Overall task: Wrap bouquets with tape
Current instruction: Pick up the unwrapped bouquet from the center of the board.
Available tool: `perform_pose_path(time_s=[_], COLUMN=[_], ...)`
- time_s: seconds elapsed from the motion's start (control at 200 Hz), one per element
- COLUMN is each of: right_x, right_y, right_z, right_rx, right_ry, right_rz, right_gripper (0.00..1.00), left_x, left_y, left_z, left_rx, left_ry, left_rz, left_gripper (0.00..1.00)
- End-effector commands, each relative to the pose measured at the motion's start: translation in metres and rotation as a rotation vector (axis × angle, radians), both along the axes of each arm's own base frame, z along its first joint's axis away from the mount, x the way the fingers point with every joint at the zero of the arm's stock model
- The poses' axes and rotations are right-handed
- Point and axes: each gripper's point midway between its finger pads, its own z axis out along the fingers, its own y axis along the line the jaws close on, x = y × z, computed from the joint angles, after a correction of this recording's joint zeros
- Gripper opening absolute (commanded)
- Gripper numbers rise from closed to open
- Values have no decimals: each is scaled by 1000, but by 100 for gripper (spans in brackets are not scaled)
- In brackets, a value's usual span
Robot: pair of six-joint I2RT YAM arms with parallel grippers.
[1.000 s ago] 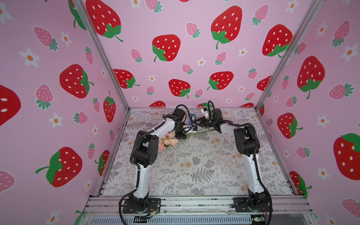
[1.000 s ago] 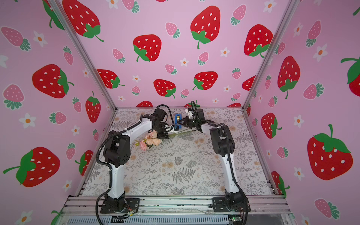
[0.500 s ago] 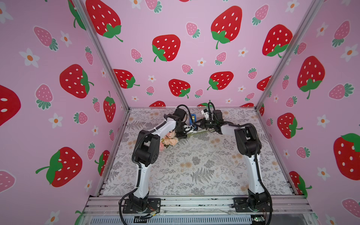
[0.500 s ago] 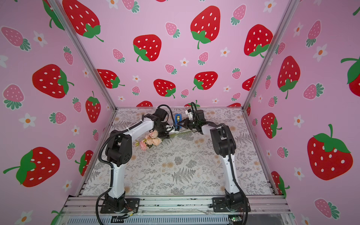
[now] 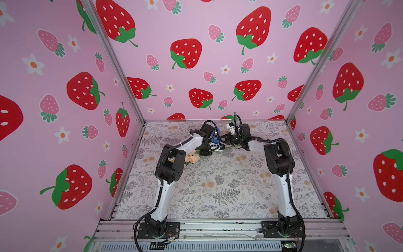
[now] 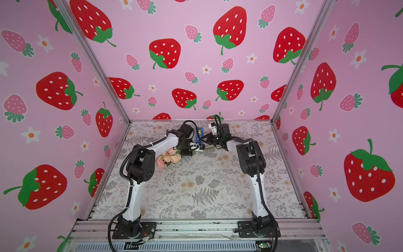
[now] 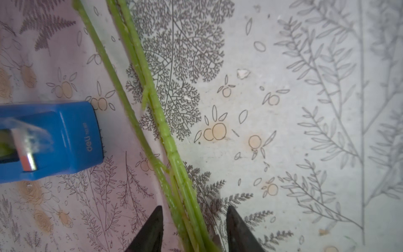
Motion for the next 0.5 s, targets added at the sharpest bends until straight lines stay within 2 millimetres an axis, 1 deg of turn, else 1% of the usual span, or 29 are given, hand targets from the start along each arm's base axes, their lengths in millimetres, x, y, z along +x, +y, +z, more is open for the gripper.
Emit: perform_pose_path(time_s=[0.0,0.1,0.19,0.25,0.325,0.495], right_x=[-9,-10,-12,-14,-16,-21], right_y=[2,0,0,-1,-2,-4], right_z=[24,21,17,14,13,11], right_rx=[25,17,15,14,12,9], right_ry=[-38,-38,-25,-19,-19,-14], right_rz=[32,27,28,30,29,28], right_gripper=[0,0,0,0,0,0], left_x=[14,17,21,23,24,30], left_y=[3,7,4,2,2,0], left_z=[1,-1,3,3,-1,-13], left_rx=[41,45,17,12,16,13], left_ry=[-49,-46,-45,-43,-33,-23], left_rz=[-24,-26,-22,-24,-17,9], left_gripper=[41,35,31,28,21,19])
